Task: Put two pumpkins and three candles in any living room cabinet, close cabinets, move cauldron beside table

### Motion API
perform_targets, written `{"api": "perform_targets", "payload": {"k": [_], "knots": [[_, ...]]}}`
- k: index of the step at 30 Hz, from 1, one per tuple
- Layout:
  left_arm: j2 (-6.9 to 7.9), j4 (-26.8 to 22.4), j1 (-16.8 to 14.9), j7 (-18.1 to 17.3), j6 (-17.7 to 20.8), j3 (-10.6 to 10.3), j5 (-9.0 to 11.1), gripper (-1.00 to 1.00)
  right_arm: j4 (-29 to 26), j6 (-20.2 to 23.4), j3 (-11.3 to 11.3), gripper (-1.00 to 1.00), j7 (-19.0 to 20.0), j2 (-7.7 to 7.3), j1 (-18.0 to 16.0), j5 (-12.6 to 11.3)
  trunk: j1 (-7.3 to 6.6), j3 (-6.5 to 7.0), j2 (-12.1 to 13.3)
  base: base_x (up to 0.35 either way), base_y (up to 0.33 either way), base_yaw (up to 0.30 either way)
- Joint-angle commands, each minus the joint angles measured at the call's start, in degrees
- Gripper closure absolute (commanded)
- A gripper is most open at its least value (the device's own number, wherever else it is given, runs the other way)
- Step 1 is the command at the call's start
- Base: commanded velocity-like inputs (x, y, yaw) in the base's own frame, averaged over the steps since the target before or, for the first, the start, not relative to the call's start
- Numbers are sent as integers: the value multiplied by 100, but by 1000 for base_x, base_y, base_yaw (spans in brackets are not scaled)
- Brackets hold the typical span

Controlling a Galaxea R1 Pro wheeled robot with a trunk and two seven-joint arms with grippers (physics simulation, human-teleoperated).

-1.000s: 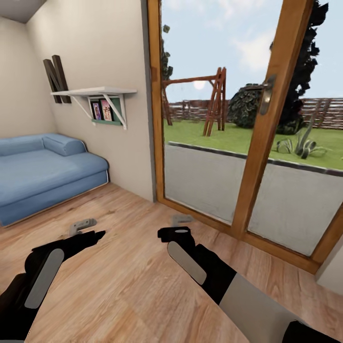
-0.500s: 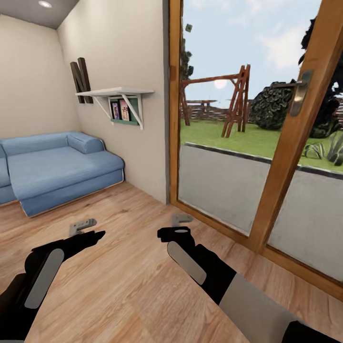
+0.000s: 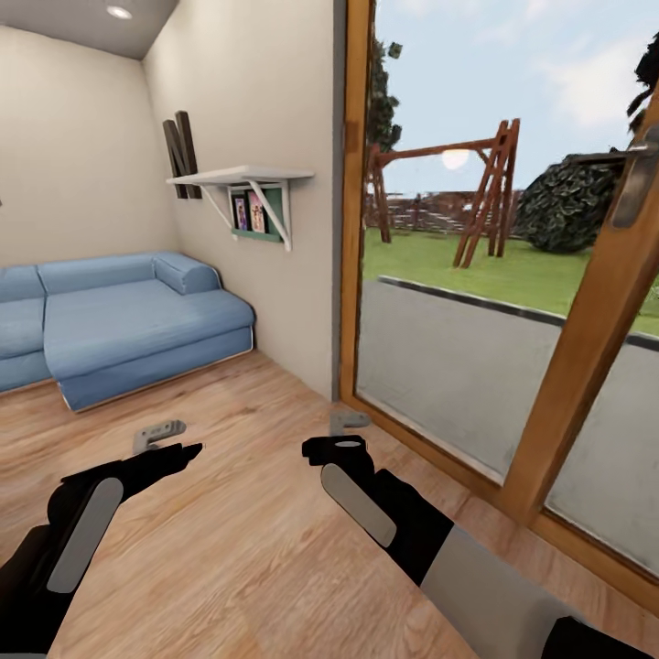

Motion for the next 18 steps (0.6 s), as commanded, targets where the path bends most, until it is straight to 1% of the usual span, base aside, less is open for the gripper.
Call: {"api": "perform_targets", "payload": {"k": [1, 18], "knots": [[1, -7, -5, 50, 23, 0, 61, -100, -7, 17, 10, -100, -44, -1, -7, -34, 2, -6, -3, 254, -201, 273], [1, -5, -5, 50, 23, 0, 58, -100, -7, 17, 10, -100, -44, 2, -7, -34, 2, -6, -3, 254, -200, 279]]}}
